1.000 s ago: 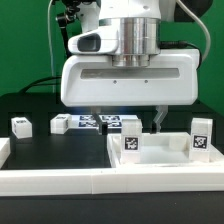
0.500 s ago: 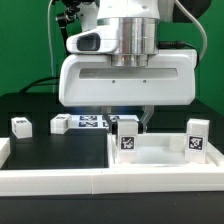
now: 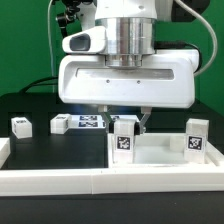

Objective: Assemble square table

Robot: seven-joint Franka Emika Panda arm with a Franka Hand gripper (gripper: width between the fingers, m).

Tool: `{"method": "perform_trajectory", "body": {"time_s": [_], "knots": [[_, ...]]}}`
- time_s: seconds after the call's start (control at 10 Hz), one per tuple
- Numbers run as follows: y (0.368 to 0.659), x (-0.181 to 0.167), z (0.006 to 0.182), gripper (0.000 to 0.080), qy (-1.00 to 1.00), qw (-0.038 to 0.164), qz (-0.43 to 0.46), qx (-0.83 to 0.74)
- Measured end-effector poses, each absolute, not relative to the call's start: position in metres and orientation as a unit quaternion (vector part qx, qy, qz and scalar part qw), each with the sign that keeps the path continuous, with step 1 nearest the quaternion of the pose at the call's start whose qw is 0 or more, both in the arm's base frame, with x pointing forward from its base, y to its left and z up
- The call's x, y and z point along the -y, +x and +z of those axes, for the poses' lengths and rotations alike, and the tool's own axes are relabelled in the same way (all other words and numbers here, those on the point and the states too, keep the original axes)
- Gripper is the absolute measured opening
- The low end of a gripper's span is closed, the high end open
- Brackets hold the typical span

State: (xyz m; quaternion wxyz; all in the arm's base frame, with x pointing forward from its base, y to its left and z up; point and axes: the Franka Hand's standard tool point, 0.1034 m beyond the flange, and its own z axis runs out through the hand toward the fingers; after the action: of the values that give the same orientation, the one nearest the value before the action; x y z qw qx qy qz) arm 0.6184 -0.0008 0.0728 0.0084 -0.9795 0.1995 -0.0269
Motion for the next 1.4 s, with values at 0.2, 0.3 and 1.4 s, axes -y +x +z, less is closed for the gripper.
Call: {"method": "perform_trajectory", "body": {"time_s": [0.2,0.3,1.4], "knots": [[0.617,0.003,0.073,0.0298,-0.963,0.009,-0.027,-0.266],[0.616,0.004,0.073,0.0304,-0.958,0.008,-0.023,-0.286],[0.593,-0.004,0.087,0.0648,-0.91,0.007,-0.015,-0.414]]}}
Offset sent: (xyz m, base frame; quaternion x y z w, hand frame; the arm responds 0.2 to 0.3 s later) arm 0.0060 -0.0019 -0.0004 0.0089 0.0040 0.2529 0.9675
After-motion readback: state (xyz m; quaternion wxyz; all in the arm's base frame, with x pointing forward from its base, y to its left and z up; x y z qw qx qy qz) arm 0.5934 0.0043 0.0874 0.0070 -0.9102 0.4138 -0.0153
